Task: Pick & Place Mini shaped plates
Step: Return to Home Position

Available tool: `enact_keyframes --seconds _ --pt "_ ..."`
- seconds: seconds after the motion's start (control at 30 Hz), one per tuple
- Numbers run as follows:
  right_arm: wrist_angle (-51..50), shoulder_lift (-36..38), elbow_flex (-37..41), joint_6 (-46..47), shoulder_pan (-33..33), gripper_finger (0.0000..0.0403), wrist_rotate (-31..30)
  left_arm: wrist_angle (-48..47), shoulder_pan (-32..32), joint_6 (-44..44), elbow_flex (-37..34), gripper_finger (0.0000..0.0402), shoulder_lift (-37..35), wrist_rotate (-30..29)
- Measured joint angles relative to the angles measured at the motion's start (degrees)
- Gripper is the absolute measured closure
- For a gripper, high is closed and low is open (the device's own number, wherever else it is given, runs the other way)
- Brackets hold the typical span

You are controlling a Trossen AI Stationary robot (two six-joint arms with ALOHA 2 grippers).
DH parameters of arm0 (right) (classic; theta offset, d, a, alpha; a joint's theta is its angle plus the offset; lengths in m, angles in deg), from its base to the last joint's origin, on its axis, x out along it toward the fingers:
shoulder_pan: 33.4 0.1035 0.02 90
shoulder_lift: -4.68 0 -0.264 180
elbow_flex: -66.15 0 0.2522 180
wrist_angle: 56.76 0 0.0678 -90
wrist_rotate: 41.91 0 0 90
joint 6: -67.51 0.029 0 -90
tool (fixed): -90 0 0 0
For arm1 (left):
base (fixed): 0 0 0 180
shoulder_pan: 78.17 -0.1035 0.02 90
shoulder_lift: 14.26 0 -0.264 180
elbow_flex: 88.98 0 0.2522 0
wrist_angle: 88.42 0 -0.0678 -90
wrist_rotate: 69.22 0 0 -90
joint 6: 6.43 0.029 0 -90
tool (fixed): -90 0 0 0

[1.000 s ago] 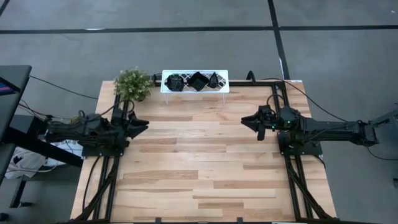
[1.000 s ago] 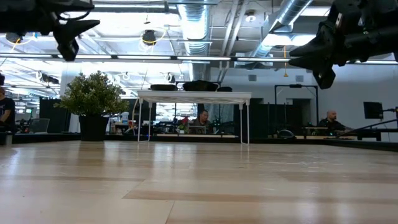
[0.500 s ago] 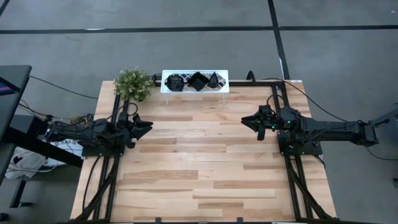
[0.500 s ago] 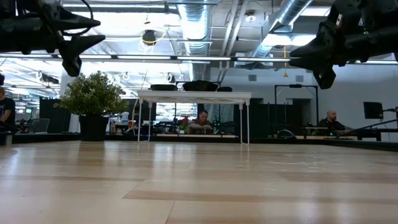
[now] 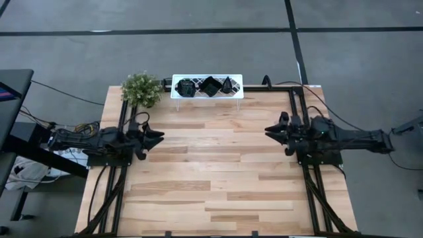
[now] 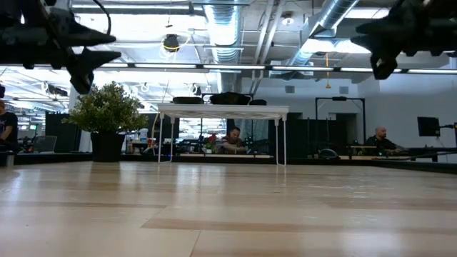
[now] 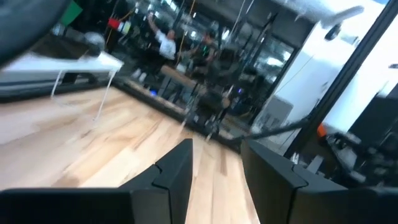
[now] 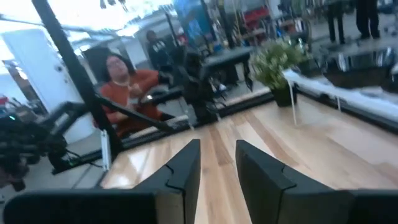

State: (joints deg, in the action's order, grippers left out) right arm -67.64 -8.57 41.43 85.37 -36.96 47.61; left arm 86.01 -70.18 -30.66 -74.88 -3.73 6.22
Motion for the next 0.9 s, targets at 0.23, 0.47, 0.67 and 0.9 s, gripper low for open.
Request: enact_keyframes --seconds 0.23,0.47,0.67,0.9 --pt "-7.45 6.13 0.03 -0.48 1.65 0.0305 -4.05 -1.90 0.00 0.00 0.00 0.0262 0.46 -0.19" --pt "-11.57 8.55 0.03 -1.54 1.64 0.0305 -4.08 -1.86 0.00 6.02 0.00 0.0262 0.46 -0.39" --pt "-13.44 8.49 0.00 -3.30 1.67 0.0305 -4.08 -1.82 -0.02 14.85 0.00 0.0262 0.46 -0.42" --pt "-10.10 8.45 4.22 -2.97 1.67 0.0305 -3.76 -2.21 -0.04 14.56 0.00 0.0262 1.35 -0.42"
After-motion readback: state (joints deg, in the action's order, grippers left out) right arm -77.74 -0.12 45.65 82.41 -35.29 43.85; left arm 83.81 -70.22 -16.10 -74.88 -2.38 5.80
